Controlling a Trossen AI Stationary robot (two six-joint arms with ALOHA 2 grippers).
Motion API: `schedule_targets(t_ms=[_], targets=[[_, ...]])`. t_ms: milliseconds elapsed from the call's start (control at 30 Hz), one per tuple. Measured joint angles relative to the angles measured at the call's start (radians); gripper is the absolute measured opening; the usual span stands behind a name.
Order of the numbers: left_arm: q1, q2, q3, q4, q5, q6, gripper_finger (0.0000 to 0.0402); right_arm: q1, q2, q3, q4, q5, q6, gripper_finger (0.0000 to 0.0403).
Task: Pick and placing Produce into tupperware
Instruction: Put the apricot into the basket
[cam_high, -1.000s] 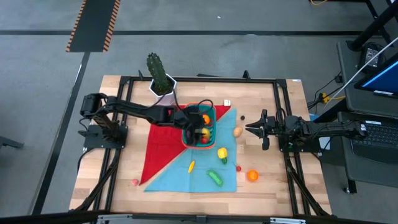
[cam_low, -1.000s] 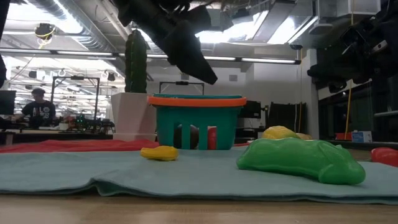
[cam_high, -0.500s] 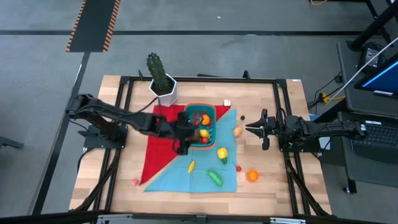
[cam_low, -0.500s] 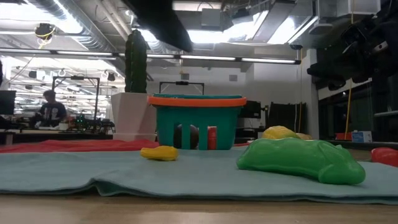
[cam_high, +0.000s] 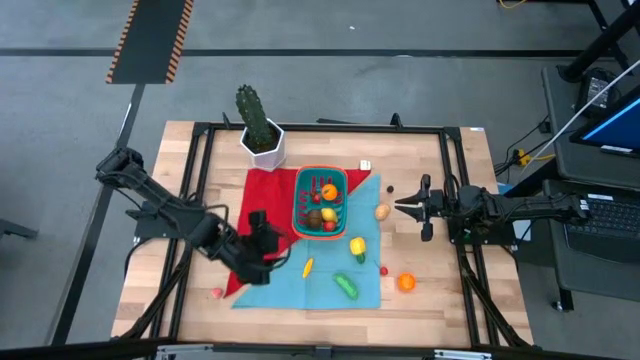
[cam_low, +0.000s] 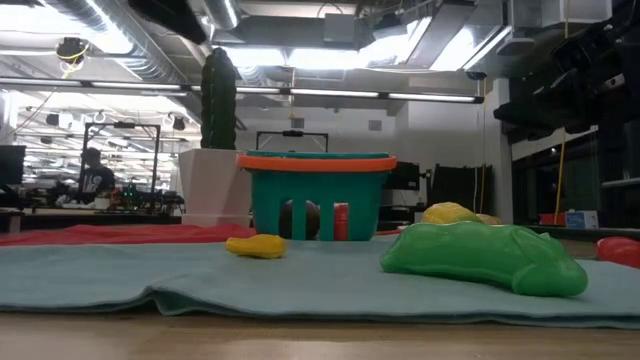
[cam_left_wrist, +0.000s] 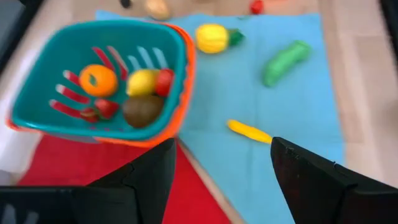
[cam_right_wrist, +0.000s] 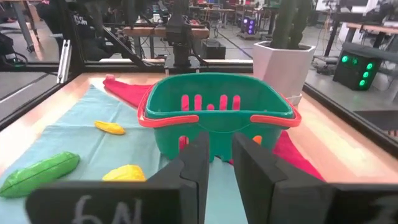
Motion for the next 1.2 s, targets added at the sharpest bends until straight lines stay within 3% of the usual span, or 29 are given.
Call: schedule_targets(t_ms=[433, 767, 1000, 1200], targets=[[-0.098, 0.0, 0.0, 0.0, 0.0, -0.103, 0.0256, 0.0, 0.0, 0.0, -0.001, -0.009, -0.013, 0.0073], [-0.106, 0.002, 0.0, -0.094, 0.003, -0.226, 0.0292, 0.0, 0.0, 0.0, -0.001, -0.011, -0.008, 0.0073], [-0.135, 0.002, 0.0, -0.133, 0.174, -0.278, 0.0299, 0.0, 0.0, 0.0, 0.001, -0.011, -0.008, 0.0073], [-0.221, 0.002, 0.0, -0.175, 0.213, -0.526, 0.0299, 0.0, 0.0, 0.0, 0.017, -0.011, 0.014, 0.0073]])
